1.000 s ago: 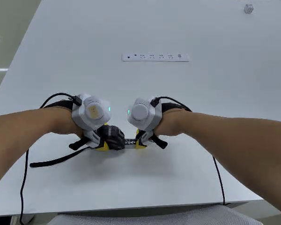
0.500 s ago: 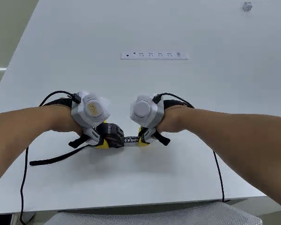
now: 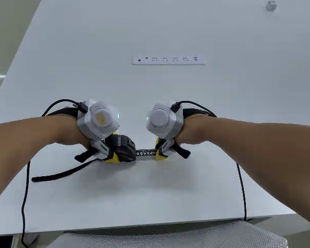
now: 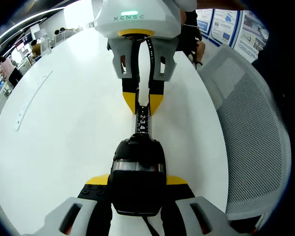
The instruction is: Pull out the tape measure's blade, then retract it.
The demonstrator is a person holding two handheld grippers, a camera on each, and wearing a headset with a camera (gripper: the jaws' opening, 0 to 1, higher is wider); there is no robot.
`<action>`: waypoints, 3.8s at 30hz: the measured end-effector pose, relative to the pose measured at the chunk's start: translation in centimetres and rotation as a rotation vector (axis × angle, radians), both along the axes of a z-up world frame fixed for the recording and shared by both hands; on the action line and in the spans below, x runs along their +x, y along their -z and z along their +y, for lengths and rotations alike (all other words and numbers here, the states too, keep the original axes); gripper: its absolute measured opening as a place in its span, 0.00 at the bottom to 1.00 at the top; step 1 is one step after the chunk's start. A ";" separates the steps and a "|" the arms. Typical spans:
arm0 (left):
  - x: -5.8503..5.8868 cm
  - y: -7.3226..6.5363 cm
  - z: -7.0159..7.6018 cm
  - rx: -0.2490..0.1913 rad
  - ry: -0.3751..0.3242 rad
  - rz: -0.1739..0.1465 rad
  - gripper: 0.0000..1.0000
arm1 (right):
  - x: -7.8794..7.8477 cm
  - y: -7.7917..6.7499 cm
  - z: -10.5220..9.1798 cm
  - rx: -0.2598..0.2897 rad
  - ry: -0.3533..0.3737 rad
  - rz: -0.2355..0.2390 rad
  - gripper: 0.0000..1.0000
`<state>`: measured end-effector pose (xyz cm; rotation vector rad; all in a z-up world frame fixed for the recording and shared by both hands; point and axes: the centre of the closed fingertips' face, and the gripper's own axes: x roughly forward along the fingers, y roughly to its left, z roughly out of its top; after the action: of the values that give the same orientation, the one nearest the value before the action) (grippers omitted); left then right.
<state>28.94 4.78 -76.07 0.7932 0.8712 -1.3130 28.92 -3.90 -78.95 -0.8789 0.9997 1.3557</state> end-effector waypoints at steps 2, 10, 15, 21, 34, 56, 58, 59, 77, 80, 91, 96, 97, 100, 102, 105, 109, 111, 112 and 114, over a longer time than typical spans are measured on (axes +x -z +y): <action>0.0 0.0 0.0 0.000 -0.001 -0.001 0.35 | 0.0 0.0 -0.1 -0.001 0.000 0.001 0.12; 0.0 0.0 0.0 -0.004 -0.006 -0.001 0.35 | 0.0 0.0 -0.7 -0.004 0.005 0.005 0.11; 0.1 0.1 0.0 -0.004 -0.008 0.000 0.35 | 0.0 -0.1 -1.0 -0.007 0.008 0.008 0.11; 0.1 0.1 0.0 -0.004 -0.009 0.000 0.35 | 0.0 0.0 -1.5 -0.010 0.009 0.007 0.12; 0.2 0.1 -0.1 -0.007 -0.018 -0.002 0.35 | 0.1 0.3 -2.1 -0.011 0.012 0.006 0.12; 0.2 0.1 -0.1 -0.009 -0.026 -0.005 0.35 | 0.2 0.0 -3.7 -0.011 0.029 0.007 0.11; 0.2 0.1 -0.1 -0.009 -0.026 -0.004 0.35 | 0.2 0.0 -3.9 -0.011 0.029 0.008 0.11; 0.2 0.1 -0.1 -0.009 -0.027 -0.004 0.35 | 0.2 0.0 -4.0 -0.012 0.029 0.008 0.11; 0.1 0.0 -0.2 -0.012 -0.036 -0.006 0.35 | 0.2 -0.2 -5.1 -0.016 0.042 0.008 0.11; 0.1 0.0 -0.2 -0.012 -0.036 -0.005 0.35 | 0.2 -0.1 -5.3 -0.019 0.041 0.006 0.11; 0.1 0.1 -0.2 -0.014 -0.038 -0.003 0.35 | 0.1 0.1 -5.9 -0.024 0.047 0.008 0.11; 0.1 0.1 -0.2 -0.016 -0.039 -0.003 0.35 | 0.2 0.1 -6.2 -0.027 0.050 0.008 0.11; 0.1 0.1 -0.2 -0.016 -0.039 -0.003 0.35 | 0.2 0.1 -6.3 -0.028 0.050 0.008 0.11; 0.2 0.1 -0.2 -0.016 -0.040 -0.003 0.35 | 0.2 0.1 -6.4 -0.031 0.051 0.008 0.11; 0.2 0.1 -0.2 -0.017 -0.040 -0.003 0.35 | 0.2 0.1 -6.5 -0.032 0.050 0.007 0.11; 0.3 0.1 -0.2 -0.016 -0.040 -0.003 0.35 | 0.3 0.1 -6.7 -0.033 0.052 0.006 0.11; 0.3 0.2 -0.2 -0.015 -0.041 -0.005 0.35 | 0.3 0.1 -6.9 -0.037 0.053 0.004 0.11; 0.3 0.1 -0.2 -0.015 -0.041 -0.006 0.35 | 0.3 0.1 -7.1 -0.039 0.054 0.005 0.11; 0.3 0.1 -0.2 -0.015 -0.041 -0.007 0.35 | 0.3 0.1 -7.1 -0.039 0.055 0.005 0.11; 0.2 0.1 -0.2 -0.014 -0.041 -0.007 0.35 | 0.2 0.1 -7.3 -0.040 0.057 0.005 0.11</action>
<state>29.17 4.59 -76.16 0.7647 0.8672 -1.2786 29.14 -11.15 -79.02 -0.8706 1.0512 1.2944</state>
